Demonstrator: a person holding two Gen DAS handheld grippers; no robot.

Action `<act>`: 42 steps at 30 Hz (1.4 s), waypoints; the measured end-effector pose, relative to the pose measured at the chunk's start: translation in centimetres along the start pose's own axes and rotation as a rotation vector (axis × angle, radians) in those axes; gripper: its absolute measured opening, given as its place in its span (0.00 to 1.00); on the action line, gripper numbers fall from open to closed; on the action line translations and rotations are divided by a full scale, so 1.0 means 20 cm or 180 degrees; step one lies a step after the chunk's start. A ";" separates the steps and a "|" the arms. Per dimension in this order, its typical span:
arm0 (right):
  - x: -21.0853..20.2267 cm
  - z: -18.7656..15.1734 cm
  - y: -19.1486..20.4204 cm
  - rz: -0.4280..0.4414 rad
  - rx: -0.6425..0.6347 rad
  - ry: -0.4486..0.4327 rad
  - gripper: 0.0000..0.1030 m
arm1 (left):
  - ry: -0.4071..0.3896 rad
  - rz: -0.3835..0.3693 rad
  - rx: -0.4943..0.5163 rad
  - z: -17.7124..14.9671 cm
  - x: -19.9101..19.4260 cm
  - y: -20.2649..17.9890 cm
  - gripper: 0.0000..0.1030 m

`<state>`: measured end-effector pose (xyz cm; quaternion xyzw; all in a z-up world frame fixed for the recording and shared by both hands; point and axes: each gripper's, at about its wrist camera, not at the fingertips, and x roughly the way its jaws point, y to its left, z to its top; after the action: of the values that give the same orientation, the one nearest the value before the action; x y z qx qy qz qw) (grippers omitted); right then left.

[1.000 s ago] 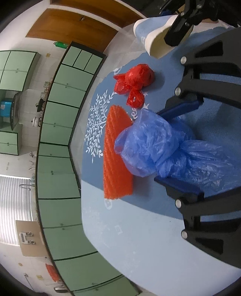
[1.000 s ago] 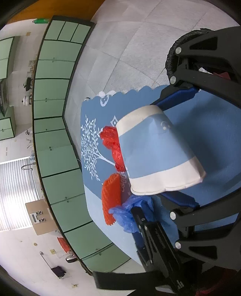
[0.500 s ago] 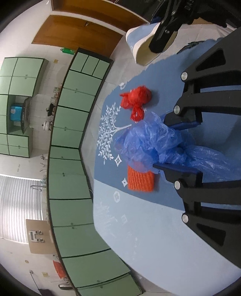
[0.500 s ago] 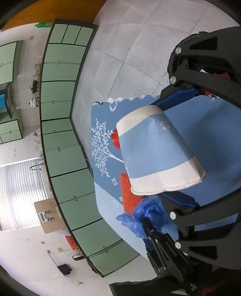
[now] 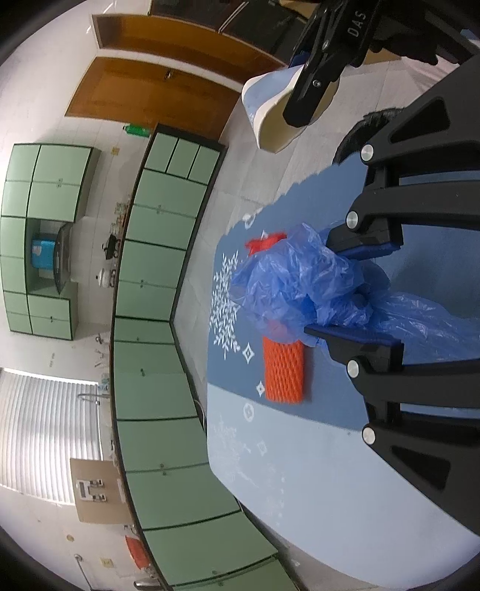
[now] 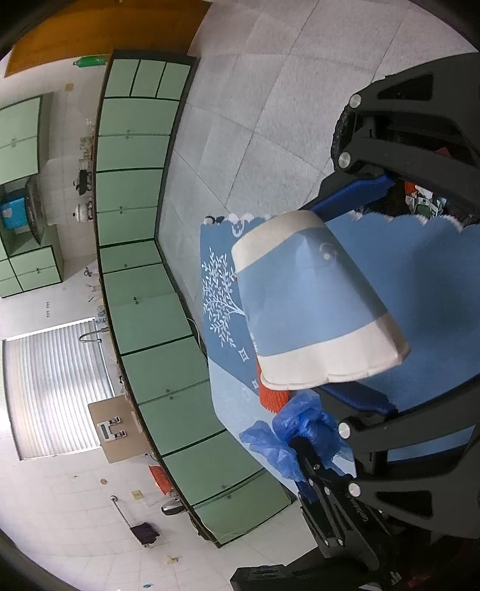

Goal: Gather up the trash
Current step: 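Carry the blue bag and white cup over the black bin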

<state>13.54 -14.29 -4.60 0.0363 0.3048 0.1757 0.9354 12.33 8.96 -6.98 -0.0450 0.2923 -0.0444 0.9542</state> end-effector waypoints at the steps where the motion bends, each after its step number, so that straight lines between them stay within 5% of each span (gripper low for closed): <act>1: -0.02 0.00 -0.01 -0.0014 0.0002 -0.0011 0.75 | -0.0001 -0.0031 0.0014 0.00 -0.01 -0.02 0.30; 23: -0.44 -0.14 -0.44 -0.0595 0.0297 -0.0205 0.75 | -0.0053 -0.0751 0.0469 0.01 -0.02 -0.61 0.30; 42: -0.53 -0.28 -0.80 -0.1010 0.0481 -0.0156 0.75 | 0.0081 -0.1238 0.0749 -0.04 0.19 -1.07 0.30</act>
<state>7.18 -33.30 -6.00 0.0622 0.2962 0.0015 0.9531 13.71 -12.65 -7.35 0.0117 0.2829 -0.2618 0.9226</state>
